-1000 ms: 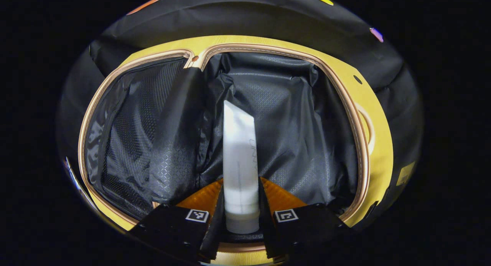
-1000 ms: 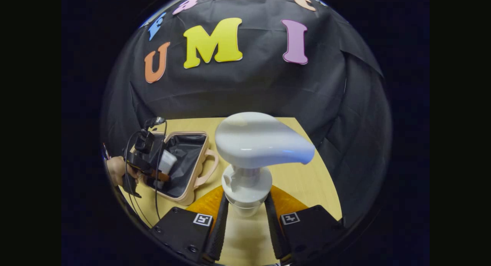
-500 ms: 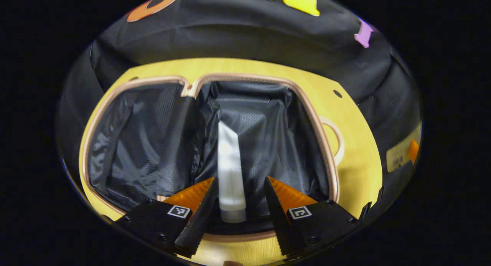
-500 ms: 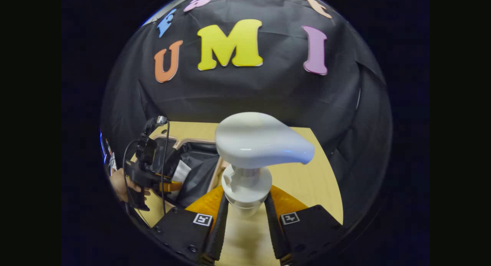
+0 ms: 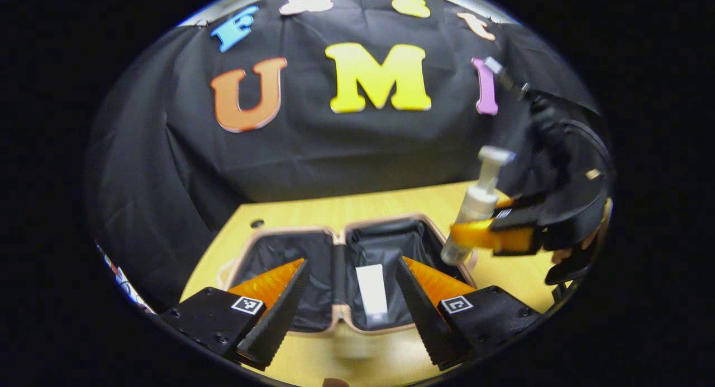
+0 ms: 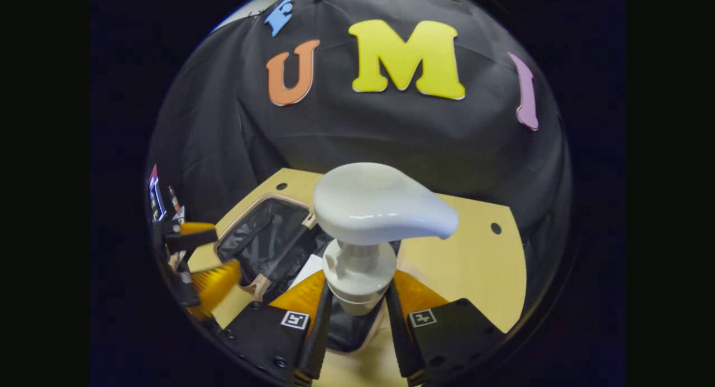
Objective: First open the suitcase, pack the skin care products into it, and then close the suitcase.
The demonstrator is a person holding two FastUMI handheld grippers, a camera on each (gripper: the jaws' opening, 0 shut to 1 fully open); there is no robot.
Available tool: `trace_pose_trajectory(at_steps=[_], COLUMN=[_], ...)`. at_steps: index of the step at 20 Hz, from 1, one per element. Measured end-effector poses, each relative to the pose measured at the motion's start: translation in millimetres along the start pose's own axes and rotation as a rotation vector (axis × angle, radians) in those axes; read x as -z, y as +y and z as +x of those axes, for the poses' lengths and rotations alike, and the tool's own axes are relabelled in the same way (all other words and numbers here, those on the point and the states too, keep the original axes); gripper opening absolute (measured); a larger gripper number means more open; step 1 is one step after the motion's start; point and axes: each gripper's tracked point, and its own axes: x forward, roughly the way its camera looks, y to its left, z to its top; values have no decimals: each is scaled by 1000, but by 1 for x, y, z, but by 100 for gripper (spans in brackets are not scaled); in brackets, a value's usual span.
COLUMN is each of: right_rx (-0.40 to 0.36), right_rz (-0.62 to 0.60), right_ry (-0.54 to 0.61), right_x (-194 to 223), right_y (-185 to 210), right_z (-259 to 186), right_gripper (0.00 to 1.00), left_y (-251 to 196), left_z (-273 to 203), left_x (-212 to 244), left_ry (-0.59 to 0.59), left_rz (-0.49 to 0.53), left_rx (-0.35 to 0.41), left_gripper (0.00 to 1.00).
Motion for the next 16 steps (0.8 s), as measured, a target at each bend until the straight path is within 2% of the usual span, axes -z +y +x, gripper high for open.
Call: trace_pose_trajectory(at_steps=[4,7,10,12,16], right_rx=[-33,-60,-25,-19,24], right_rz=[-59,-59,-13,83,216], right_ry=[132,213,336,423,460], right_x=[35,60,85,97,94], right_y=[30,41,43,47,35], right_z=[17,31,42,47,70], right_gripper=[48,47,48,48,47], left_y=[19,17,23,28,46], left_z=[-39,-57,-61,-63,-62], left_x=[-47,-78,-80,-80,-82], left_ry=[-174,-310,-319,-307,-296], left_rz=[-14,-18,-17,-50,-69], left_rx=[-33,-26,-48,-58,-65], left_gripper=[99,98,98,100,100])
